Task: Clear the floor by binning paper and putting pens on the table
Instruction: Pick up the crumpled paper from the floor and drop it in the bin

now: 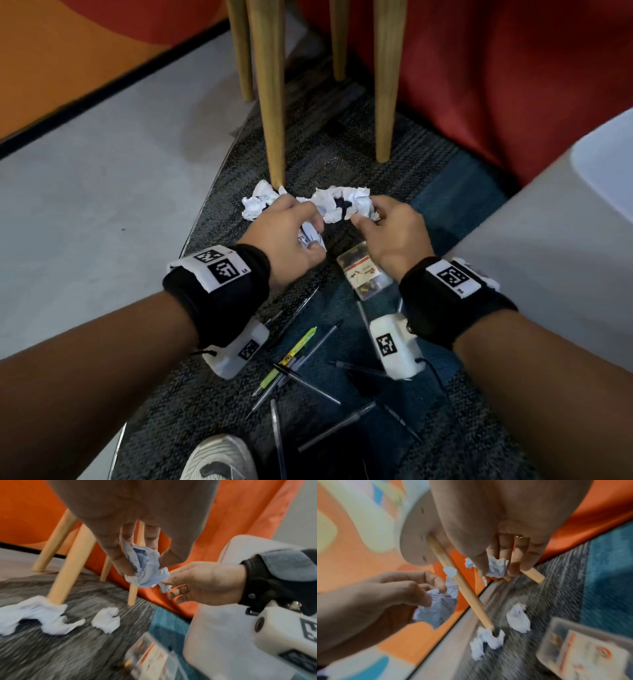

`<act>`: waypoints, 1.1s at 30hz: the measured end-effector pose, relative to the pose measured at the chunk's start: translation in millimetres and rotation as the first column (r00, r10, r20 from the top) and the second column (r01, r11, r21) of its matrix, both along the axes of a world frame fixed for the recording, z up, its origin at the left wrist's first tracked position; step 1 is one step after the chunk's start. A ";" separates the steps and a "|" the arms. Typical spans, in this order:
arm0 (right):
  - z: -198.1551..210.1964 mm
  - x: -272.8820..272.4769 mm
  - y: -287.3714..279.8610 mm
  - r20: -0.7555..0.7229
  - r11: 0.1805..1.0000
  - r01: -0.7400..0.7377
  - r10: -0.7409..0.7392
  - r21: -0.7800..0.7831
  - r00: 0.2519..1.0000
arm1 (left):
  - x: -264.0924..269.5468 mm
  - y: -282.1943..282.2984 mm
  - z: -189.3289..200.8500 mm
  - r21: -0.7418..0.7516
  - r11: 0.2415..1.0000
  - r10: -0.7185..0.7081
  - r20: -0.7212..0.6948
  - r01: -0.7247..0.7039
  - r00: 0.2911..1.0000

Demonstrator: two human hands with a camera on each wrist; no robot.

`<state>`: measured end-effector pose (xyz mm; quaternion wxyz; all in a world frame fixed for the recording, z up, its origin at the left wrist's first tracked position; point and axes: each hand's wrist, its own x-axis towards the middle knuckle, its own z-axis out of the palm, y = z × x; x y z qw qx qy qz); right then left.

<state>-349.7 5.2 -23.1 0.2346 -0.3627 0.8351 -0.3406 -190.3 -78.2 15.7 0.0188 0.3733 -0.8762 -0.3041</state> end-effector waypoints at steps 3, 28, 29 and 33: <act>38.5 -5.5 29.5 0.045 0.983 0.101 -0.095 -0.154 0.994 | -11.4 14.6 40.1 -0.045 0.998 -0.046 -0.121 0.041 0.992; 167.6 -53.7 221.1 -0.269 0.904 0.426 -0.417 -0.028 0.868 | -143.9 123.6 171.5 -0.177 0.900 -0.435 -0.408 0.398 0.803; 166.8 -53.3 220.6 -0.273 0.904 0.428 -0.418 -0.026 0.866 | -144.7 123.7 169.5 -0.175 0.900 -0.436 -0.406 0.400 0.803; 166.4 -52.8 219.0 -0.264 0.910 0.416 -0.402 -0.004 0.877 | -148.9 123.4 160.3 -0.145 0.899 -0.435 -0.400 0.413 0.807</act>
